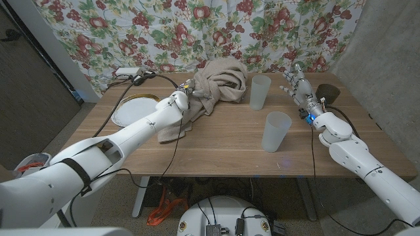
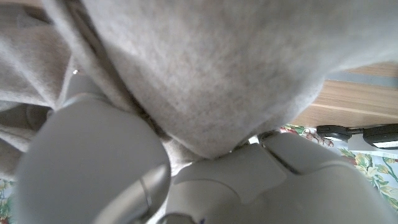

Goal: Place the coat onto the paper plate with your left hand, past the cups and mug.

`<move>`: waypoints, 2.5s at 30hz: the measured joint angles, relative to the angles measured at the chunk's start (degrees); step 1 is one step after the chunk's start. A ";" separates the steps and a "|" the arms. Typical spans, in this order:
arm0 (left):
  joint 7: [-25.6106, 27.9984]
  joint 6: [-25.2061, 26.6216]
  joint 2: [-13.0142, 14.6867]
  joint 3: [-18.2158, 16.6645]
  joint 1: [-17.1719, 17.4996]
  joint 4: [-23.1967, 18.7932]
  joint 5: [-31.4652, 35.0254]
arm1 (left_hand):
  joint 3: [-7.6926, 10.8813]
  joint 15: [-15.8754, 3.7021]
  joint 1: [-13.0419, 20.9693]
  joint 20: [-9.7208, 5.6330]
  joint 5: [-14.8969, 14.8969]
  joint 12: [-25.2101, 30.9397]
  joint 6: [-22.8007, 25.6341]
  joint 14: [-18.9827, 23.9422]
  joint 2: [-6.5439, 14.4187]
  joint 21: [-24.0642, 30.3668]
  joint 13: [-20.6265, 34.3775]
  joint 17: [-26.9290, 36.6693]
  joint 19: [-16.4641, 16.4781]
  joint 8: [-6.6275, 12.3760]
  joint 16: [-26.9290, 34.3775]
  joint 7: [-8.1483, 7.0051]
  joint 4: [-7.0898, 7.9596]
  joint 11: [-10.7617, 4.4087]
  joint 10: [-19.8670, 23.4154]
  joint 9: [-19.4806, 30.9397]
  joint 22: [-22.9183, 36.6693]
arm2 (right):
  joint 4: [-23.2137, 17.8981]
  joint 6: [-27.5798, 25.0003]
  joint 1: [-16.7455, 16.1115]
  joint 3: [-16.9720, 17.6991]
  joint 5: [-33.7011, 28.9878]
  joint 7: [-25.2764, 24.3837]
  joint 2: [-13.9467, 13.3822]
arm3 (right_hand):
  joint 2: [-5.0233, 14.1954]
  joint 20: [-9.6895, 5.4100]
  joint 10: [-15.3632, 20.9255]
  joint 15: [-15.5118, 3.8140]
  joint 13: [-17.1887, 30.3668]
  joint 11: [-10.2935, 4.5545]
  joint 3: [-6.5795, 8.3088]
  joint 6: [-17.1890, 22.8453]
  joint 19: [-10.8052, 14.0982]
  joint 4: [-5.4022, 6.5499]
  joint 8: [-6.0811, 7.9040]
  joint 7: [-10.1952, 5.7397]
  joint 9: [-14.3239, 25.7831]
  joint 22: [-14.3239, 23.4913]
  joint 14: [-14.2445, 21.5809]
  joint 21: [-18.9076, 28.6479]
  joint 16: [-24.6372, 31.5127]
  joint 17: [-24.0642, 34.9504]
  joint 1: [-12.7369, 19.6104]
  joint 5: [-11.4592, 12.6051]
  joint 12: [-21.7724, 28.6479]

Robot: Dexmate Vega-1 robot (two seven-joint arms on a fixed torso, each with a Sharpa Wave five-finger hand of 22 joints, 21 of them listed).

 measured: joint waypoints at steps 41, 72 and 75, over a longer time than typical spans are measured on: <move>9.71 -3.93 -1.57 -1.70 2.61 2.00 -1.66 | 0.02 0.66 3.99 -10.97 4.30 13.28 1.55 0.80 -4.01 30.57 32.66 40.76 -9.55 12.64 12.58 1.55 0.04 1.11 1.13 19.78 5.98 | -2.11 -0.94 -0.67 1.17 -0.29 -1.37 -1.06 | 0.00 1.33 0.41 0.00 0.00 0.03 -0.17 0.53 0.93 -0.17 0.00 -0.52 -0.01 -0.01 0.00 0.00 0.00 0.00 0.00 0.00 0.00; 29.22 -11.66 -1.43 -7.32 10.03 -4.12 3.67 | 0.03 -0.85 12.24 -13.28 7.87 35.24 16.30 2.15 -7.23 34.11 32.83 41.46 -10.48 12.65 32.26 2.97 0.03 -0.01 4.30 16.95 5.03 | -0.32 -0.54 -0.04 0.53 0.21 -0.79 -0.08 | 0.17 0.87 0.75 0.00 0.30 -0.30 -0.16 0.40 0.93 -0.16 -0.31 -0.62 -0.01 -0.01 0.00 0.00 0.00 0.00 0.18 0.00 -0.22; 30.58 -11.87 -1.57 -7.54 10.51 -4.39 4.34 | 0.03 -0.86 12.28 -13.27 8.35 35.24 16.80 2.16 -7.19 34.12 32.83 41.46 -10.47 12.65 32.60 3.04 0.03 -0.13 4.43 16.82 5.27 | -0.32 -0.44 -0.15 0.60 0.21 -1.00 -0.05 | 0.16 0.87 1.05 0.00 0.30 -0.57 -0.25 0.30 0.94 -0.25 -0.31 -0.72 -0.01 -0.01 0.00 0.00 0.00 0.00 0.17 0.00 -0.22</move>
